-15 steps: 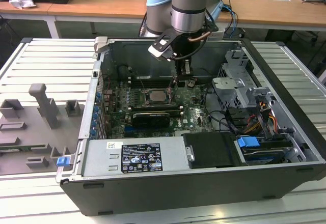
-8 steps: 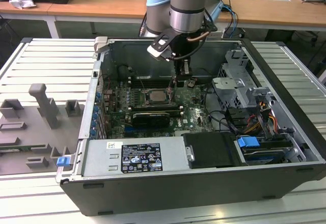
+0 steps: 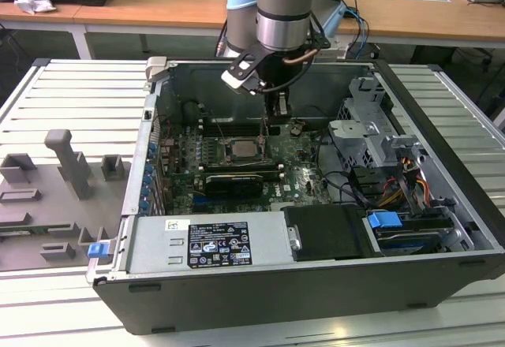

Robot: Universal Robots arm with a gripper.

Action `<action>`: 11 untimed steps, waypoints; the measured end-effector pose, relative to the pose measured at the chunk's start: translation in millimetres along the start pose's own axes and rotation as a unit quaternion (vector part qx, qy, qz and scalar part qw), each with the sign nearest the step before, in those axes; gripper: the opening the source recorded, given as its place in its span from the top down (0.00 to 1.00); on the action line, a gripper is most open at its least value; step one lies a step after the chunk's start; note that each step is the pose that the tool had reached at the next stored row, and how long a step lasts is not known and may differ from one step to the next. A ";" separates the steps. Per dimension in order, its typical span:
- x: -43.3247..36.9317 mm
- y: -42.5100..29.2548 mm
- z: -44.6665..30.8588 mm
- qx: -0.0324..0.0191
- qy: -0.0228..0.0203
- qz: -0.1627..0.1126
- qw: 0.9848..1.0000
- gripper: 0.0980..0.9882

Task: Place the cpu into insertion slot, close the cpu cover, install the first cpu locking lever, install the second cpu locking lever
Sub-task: 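Close the cpu cover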

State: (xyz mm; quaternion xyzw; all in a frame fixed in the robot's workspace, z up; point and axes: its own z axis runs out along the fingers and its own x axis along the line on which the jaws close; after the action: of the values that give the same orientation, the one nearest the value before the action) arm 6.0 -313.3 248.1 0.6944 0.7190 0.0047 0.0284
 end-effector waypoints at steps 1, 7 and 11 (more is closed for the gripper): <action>0.1 -1.4 0.0 0.000 0.000 0.000 1.000 0.99; 1.3 -35.4 8.0 0.000 0.000 -0.002 1.000 0.99; 2.1 -47.4 19.7 0.000 0.000 -0.008 1.000 0.99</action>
State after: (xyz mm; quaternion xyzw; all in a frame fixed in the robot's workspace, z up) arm -40.4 -313.6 226.1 0.6885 0.7246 0.0050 0.0284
